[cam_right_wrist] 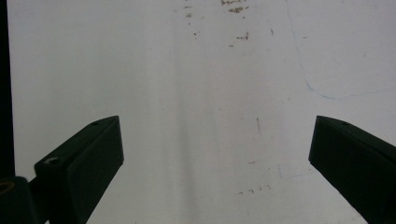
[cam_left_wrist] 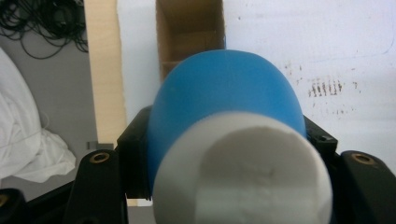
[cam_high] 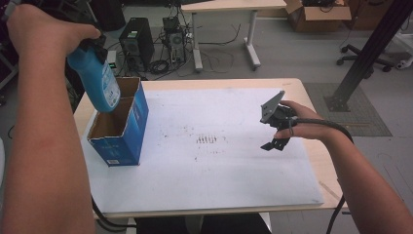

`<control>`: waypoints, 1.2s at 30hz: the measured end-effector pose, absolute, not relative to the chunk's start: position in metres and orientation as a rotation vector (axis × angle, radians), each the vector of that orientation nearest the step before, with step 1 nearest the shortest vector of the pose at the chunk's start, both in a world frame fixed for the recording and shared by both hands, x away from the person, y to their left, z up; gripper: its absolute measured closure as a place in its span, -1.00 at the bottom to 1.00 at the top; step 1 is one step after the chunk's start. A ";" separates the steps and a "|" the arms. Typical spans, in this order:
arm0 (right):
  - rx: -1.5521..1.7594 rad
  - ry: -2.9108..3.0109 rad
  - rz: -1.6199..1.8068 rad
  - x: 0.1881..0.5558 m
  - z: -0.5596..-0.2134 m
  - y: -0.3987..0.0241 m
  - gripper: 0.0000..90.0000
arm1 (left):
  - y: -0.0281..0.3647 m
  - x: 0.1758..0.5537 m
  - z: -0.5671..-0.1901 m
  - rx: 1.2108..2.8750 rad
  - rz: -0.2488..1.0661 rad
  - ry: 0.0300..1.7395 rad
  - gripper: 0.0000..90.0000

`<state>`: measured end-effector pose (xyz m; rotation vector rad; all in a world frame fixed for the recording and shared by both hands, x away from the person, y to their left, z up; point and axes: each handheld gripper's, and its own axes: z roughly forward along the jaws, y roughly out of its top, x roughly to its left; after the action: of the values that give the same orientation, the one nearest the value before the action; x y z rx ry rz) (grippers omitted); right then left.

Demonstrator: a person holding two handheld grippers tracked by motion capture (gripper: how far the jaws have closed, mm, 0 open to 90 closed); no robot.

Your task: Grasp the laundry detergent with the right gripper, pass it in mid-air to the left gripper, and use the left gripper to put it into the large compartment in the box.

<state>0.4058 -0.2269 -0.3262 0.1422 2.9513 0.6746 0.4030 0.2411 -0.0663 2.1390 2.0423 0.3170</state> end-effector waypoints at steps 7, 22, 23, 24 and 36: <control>0.153 2.954 0.668 0.404 -0.327 -0.228 -0.93 | 0.251 0.405 -0.087 2.137 0.306 2.072 -0.16; 0.152 2.973 0.646 0.401 -0.333 -0.227 -0.93 | 0.271 0.414 -0.140 2.126 0.233 2.095 -0.16; 0.153 2.972 0.646 0.401 -0.333 -0.227 -0.93 | 0.271 0.415 -0.146 2.129 0.228 2.096 -0.16; 0.153 2.970 0.646 0.401 -0.333 -0.227 -0.93 | 0.271 0.416 -0.150 2.126 0.227 2.100 -0.16; 0.153 2.976 0.639 0.401 -0.334 -0.227 -0.93 | 0.272 0.421 -0.197 2.164 0.183 2.129 -0.16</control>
<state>0.4008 -0.2272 -0.3343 0.1527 2.9762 0.6386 0.4212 0.2724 -0.1967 2.1642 2.1285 0.1833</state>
